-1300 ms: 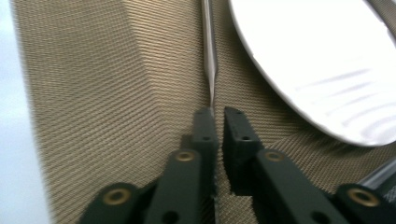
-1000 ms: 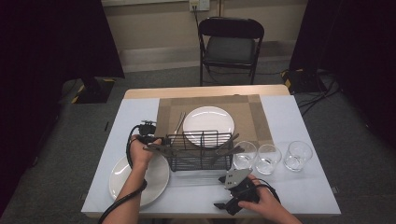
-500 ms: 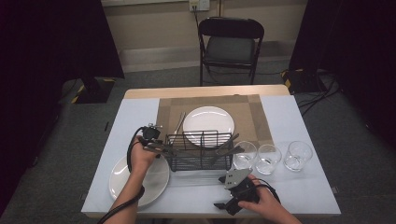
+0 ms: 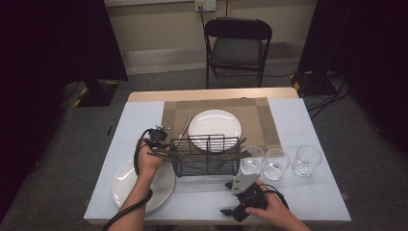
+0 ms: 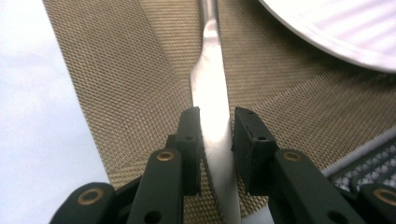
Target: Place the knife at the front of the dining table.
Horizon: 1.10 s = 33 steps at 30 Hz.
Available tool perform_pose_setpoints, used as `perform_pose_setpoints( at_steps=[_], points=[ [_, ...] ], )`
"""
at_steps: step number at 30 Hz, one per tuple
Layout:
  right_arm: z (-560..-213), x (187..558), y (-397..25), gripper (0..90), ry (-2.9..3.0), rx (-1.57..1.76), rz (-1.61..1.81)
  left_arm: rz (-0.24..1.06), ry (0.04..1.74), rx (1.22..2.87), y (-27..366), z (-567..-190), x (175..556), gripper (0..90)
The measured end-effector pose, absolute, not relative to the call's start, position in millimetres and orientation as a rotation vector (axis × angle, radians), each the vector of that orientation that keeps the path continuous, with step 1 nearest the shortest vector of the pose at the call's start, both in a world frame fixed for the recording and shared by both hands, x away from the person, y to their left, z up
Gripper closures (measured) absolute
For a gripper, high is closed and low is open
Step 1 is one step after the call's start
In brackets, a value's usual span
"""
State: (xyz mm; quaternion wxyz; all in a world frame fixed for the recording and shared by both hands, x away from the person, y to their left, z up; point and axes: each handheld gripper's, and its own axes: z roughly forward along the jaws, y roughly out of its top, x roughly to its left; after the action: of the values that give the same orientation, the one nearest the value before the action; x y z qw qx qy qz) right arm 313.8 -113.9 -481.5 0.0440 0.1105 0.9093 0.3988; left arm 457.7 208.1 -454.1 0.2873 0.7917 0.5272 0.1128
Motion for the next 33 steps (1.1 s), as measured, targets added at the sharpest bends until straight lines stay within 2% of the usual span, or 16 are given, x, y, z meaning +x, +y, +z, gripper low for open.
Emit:
perform_pose_setpoints(
  at_steps=[6,7,10,11,15,16,17,19,20,21,26,29,33],
  points=[
    [-481,314,-114,12.9,2.779,0.340,1.219,0.277,1.443,2.076,213,-454,467,72.9],
    [-481,314,-114,12.9,2.780,0.341,1.220,0.312,1.439,2.078,214,-455,468,72.9],
    [-481,314,-114,12.9,2.781,0.340,1.221,0.269,1.464,2.051,219,-455,473,73.0],
    [-481,314,-114,12.9,2.780,0.340,1.220,0.307,1.458,2.062,219,-455,474,73.1],
    [-481,314,-114,12.9,2.782,0.340,1.221,0.312,1.454,2.065,226,-453,477,73.2],
    [-481,314,-114,12.9,2.782,0.338,1.220,0.326,1.445,2.039,229,-450,477,85.0],
    [-481,314,-114,12.9,2.782,0.341,1.221,0.340,1.445,2.047,232,-448,477,90.0],
    [-481,314,-114,12.9,2.782,0.338,1.220,0.300,1.407,2.074,236,-448,478,90.0],
    [-481,314,-114,12.9,2.782,0.339,1.221,0.302,1.407,2.071,236,-449,478,86.6],
    [-481,314,-114,12.8,2.782,0.339,1.221,0.295,1.402,2.070,237,-450,478,78.6],
    [-481,314,-114,12.8,2.782,0.338,1.220,0.296,1.358,2.082,231,-455,476,52.6],
    [-481,314,-114,12.8,2.783,0.339,1.220,0.324,1.325,2.109,226,-458,473,47.7],
    [-481,314,-114,12.8,2.781,0.340,1.219,0.368,1.313,2.150,225,-458,472,48.1]
  ],
)
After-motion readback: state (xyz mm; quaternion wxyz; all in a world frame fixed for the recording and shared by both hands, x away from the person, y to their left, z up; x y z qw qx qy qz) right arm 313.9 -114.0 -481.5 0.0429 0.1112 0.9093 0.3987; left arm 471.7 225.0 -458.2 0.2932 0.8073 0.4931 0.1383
